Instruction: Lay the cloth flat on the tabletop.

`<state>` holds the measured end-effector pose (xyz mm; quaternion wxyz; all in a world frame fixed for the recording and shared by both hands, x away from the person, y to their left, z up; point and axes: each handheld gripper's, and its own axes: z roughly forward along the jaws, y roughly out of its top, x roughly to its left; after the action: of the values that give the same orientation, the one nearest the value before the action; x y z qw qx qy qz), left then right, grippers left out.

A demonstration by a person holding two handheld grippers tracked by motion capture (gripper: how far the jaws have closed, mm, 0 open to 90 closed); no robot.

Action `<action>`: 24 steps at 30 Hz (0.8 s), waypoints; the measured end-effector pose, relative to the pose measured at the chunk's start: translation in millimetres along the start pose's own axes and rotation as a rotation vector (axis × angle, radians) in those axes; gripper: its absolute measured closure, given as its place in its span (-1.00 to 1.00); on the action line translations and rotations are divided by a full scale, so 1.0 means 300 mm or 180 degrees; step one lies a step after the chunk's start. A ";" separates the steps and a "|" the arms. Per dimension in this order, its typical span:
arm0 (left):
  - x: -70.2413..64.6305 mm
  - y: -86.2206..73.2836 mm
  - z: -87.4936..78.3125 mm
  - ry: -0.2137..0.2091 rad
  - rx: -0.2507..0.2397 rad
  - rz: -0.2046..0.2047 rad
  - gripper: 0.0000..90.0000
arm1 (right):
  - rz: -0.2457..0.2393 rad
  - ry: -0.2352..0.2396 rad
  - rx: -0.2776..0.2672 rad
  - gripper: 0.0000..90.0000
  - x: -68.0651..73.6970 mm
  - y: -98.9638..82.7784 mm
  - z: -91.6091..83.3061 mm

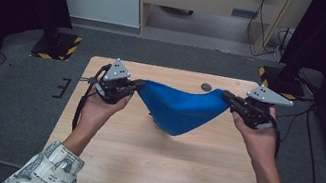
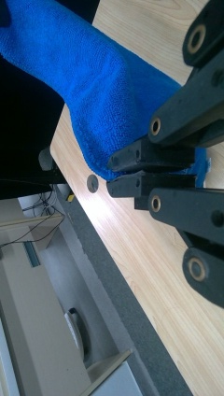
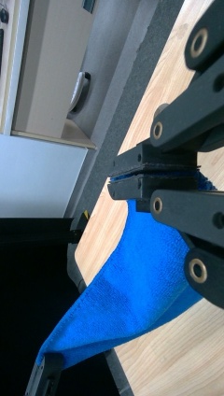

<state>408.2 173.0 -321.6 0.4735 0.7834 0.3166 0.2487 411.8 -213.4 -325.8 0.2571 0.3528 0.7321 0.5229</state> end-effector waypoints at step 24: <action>-0.001 -0.010 -0.046 -0.0007 -0.0032 -0.0034 0.94 | -0.0024 0.0014 -0.0065 0.96 0.010 0.003 -0.038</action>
<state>397.7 181.9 -318.4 0.4790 0.7796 0.3191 0.2469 401.7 -217.5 -321.4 0.2610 0.3462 0.7287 0.5302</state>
